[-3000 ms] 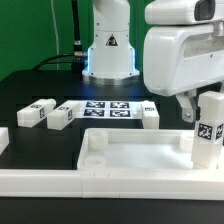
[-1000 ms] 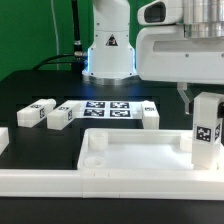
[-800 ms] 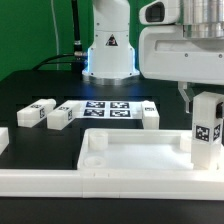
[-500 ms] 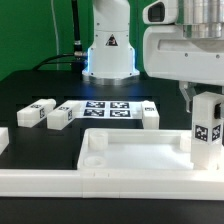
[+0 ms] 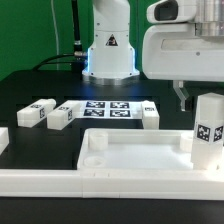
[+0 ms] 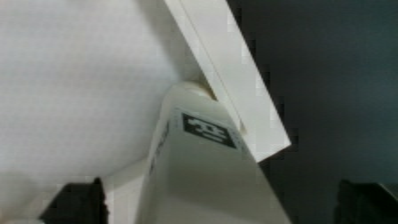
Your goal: Assemble desk
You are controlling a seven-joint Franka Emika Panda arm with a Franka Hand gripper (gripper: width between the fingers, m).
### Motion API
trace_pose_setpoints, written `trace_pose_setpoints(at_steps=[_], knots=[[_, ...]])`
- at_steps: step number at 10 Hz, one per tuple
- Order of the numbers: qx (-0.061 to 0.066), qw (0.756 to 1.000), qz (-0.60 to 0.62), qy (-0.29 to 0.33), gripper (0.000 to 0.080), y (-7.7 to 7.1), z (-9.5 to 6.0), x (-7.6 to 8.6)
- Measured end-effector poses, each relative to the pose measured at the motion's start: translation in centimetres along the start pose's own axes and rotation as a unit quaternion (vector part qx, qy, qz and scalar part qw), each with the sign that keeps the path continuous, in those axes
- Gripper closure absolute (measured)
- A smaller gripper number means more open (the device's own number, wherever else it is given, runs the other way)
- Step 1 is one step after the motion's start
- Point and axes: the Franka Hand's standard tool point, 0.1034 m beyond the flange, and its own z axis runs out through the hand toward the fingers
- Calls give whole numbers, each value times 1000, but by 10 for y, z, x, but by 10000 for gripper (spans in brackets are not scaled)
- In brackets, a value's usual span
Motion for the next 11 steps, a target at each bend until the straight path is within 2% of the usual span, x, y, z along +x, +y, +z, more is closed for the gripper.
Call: trace_pose_setpoints(at_steps=[3,6,11], knots=[[0,992,-130,0,151,0,0,0],[-1,965,-264,-1,151,3,2,2],[-10,898,-440,-2,151,3,2,3]])
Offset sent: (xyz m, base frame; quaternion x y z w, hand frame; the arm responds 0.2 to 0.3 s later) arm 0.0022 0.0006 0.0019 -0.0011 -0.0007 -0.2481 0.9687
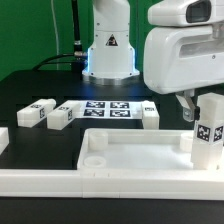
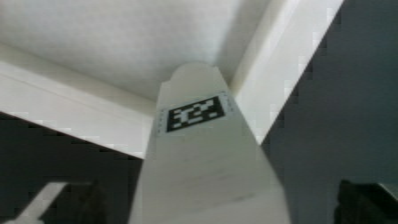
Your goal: Assemble desk
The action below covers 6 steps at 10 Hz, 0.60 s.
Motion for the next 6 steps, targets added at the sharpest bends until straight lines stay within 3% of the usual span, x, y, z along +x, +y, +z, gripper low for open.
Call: trace_pose_setpoints(at_steps=[3,5,6], knots=[[-2,1000,-21,-1,164,0,1,0],[-2,1000,-21,-1,515,0,1,0],[-2,1000,-21,-1,511,1,1,0]])
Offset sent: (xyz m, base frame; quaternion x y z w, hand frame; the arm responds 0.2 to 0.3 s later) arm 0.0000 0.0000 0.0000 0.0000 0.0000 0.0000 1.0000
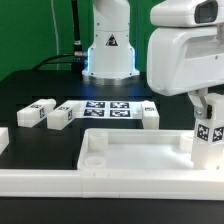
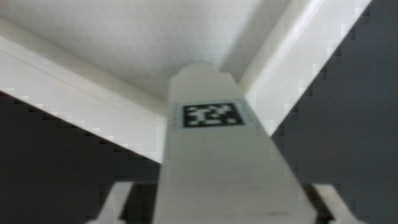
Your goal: Assemble desk
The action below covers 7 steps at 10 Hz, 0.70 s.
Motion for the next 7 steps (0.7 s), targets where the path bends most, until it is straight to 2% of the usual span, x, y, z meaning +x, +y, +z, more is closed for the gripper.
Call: trace_pose_setpoints(at_steps=[3,5,7], knots=[[3,999,33,1,511,1,0,0],[11,993,119,5,511,3,-1,0],[14,973,229,7,511,6,0,-1]])
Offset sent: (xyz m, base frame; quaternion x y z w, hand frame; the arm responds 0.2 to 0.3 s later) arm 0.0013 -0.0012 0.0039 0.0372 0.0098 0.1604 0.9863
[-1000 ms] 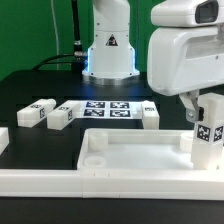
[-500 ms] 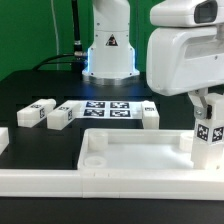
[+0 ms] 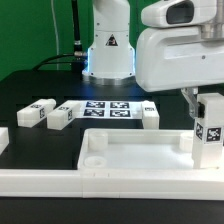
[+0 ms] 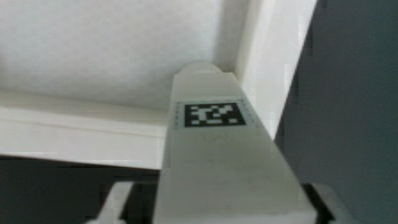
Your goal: Assemble desk
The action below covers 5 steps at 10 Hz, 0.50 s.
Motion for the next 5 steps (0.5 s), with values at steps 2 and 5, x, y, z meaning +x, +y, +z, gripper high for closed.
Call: trace_pose_setpoints(at_steps=[2,5], knots=[[5,994,111,3,511,3,0,0],[5,968,250,3,509,4,0,1]])
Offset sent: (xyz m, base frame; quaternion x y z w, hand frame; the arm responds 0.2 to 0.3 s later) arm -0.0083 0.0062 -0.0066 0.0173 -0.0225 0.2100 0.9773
